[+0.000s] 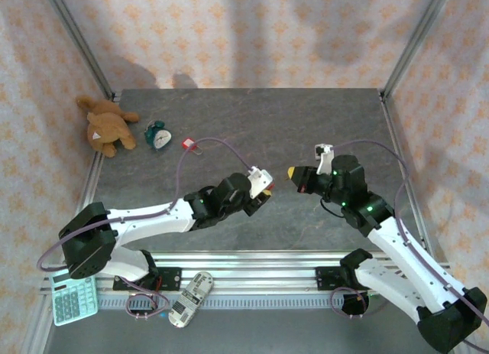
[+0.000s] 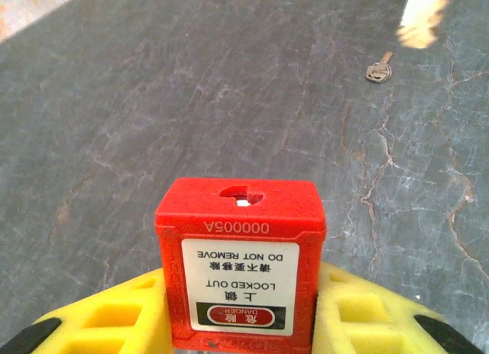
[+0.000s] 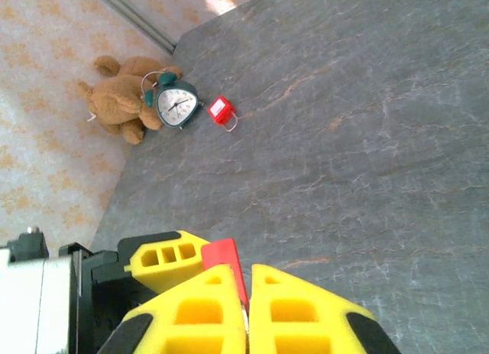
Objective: Unlock with the key
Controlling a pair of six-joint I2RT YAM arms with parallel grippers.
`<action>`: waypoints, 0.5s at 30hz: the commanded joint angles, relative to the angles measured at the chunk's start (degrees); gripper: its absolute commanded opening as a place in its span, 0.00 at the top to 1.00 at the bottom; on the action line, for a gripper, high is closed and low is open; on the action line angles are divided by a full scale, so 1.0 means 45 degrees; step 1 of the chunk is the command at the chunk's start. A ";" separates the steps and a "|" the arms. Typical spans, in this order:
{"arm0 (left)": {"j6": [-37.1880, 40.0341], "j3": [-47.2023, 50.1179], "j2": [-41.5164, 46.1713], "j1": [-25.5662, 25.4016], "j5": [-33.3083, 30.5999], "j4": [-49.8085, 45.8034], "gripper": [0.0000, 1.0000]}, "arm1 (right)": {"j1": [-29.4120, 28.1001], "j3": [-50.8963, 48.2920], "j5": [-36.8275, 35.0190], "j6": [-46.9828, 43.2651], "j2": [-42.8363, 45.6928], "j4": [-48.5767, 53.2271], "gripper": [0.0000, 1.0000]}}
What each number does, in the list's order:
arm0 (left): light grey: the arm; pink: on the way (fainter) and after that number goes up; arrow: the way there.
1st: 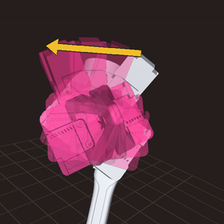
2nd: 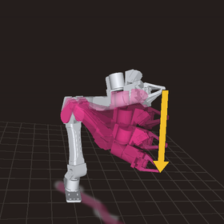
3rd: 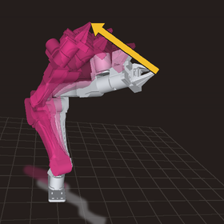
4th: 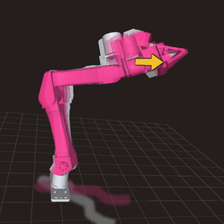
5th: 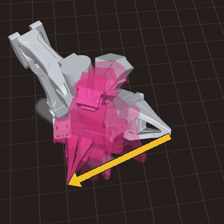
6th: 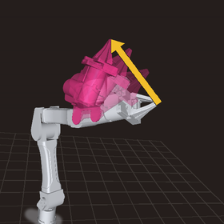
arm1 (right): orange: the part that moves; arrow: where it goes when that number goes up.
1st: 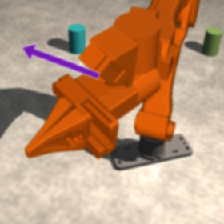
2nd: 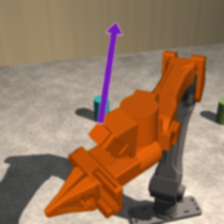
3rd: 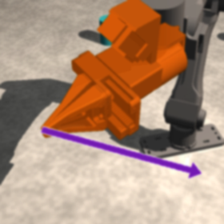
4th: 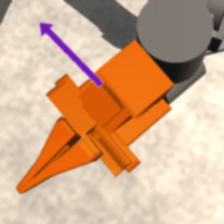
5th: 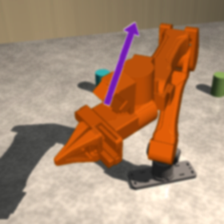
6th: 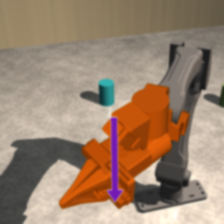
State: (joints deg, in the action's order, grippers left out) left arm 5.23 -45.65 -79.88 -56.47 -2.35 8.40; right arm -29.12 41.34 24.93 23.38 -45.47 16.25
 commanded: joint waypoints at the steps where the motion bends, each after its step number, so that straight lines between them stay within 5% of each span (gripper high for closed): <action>1: 0.0954 0.0571 0.0385 -0.0301 -0.1404 0.2139 0.63 | -0.0348 0.0588 -0.0480 0.0035 -0.0088 -0.0515 0.94; 15: 0.1461 0.0781 0.0332 -0.0462 -0.0844 0.2710 0.64 | -0.0661 0.0309 -0.0228 0.0078 -0.0411 -0.0903 0.94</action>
State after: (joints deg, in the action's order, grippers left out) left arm 10.68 -40.97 -79.83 -58.04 -6.24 18.81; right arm -31.59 41.89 24.38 23.38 -47.20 14.35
